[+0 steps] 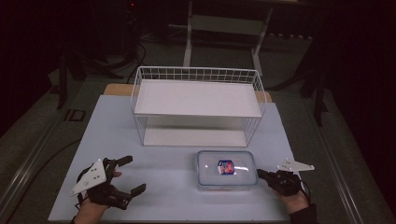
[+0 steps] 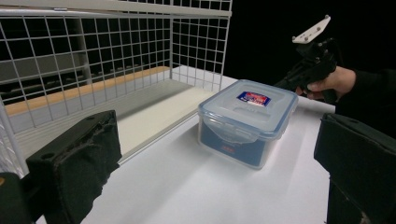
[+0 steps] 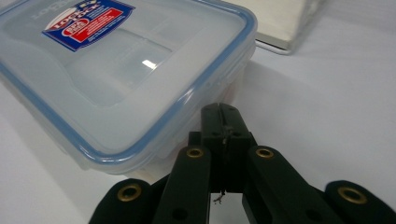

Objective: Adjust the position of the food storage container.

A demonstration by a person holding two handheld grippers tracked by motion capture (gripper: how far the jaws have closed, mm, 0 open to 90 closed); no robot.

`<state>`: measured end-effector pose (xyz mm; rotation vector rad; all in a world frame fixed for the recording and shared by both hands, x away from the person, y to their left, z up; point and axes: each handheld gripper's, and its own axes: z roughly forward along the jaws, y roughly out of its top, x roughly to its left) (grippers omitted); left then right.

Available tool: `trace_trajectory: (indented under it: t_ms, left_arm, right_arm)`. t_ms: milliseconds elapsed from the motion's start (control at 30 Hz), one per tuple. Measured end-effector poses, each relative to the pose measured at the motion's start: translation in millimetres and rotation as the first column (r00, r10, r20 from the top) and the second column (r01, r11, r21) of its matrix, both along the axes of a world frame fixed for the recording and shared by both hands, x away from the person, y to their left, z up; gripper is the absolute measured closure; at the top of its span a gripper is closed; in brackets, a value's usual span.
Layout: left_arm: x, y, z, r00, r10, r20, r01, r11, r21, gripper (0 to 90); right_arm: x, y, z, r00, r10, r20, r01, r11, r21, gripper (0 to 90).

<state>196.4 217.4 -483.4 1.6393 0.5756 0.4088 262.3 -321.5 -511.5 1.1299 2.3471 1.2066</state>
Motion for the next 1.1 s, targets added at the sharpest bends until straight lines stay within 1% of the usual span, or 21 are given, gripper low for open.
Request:
trace_trajectory:
  t_ms: [67,100,167,267,433,567,700,1000,1100]
  left_arm:
    - [0.1,0.5,0.0,1.0000,0.000,0.001,0.000,1.0000,-0.002,0.6]
    - [0.2,0.6,-0.1,1.0000,0.001,0.000,-0.001,1.0000,-0.002,0.6]
    - [0.2,0.7,-0.4,1.0000,0.002,-0.003,-0.002,1.0000,-0.003,0.6]
    - [0.2,-0.5,-0.5,1.0000,0.008,-0.005,-0.008,0.9999,0.006,0.6]
    - [0.6,-2.3,-1.6,1.0000,0.004,-0.009,-0.004,0.9999,0.012,0.6]
    - [0.6,-2.5,-1.7,0.9999,-0.001,-0.010,0.001,0.9999,0.013,0.6]
    - [0.4,-2.3,-1.9,0.9999,0.000,-0.013,0.000,0.9999,0.011,0.6]
    - [0.5,-2.1,-2.3,0.9999,-0.004,-0.015,0.004,0.9999,0.013,0.6]
    - [0.6,-2.2,-2.7,0.9999,-0.007,-0.015,0.007,0.9999,0.013,0.6]
  right_arm:
    - [1.0,5.4,-0.8,0.9999,0.013,0.000,-0.013,0.9999,0.008,90.0]
    - [1.7,7.8,-0.9,0.9998,0.021,-0.007,-0.020,0.9997,0.012,90.0]
    - [3.1,13.9,-1.7,0.9995,0.032,-0.010,-0.032,0.9995,0.008,90.0]
    - [5.3,23.6,-2.7,0.9982,0.057,-0.018,-0.057,0.9984,0.003,90.0]
    - [10.5,42.1,-5.4,0.9945,0.098,-0.037,-0.099,0.9948,-0.022,90.0]
    - [15.6,55.0,-6.2,0.9914,0.124,-0.042,-0.126,0.9914,-0.038,90.0]
    - [21.4,64.2,-5.5,0.9900,0.133,-0.045,-0.135,0.9901,-0.038,90.0]
    - [37.7,75.4,-1.8,0.9906,0.130,-0.043,-0.130,0.9915,0.004,90.0]
    - [40.3,79.8,-0.6,0.9901,0.135,-0.037,-0.135,0.9908,0.007,90.0]
